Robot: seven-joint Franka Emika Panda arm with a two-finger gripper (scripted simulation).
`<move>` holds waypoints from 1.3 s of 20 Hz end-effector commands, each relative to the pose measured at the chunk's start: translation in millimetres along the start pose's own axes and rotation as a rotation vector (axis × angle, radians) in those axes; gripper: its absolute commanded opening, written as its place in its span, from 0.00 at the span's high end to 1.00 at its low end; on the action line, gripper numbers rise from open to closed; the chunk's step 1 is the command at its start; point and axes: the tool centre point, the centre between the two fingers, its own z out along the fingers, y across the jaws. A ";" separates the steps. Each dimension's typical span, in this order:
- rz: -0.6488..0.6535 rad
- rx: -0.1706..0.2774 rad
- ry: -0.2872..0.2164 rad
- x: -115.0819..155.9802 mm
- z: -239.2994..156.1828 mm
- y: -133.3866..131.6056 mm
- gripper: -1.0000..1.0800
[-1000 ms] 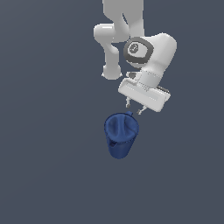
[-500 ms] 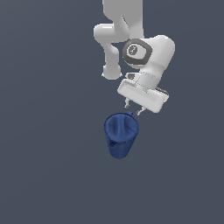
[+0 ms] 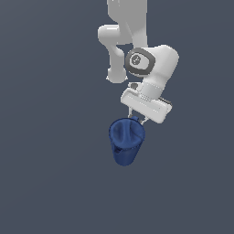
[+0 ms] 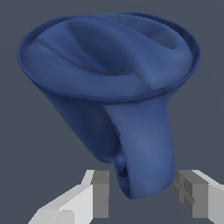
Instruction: Pick up the object and move it to a goal position.
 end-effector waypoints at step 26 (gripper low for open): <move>0.001 0.001 -0.002 34.9 -28.6 10.3 1.00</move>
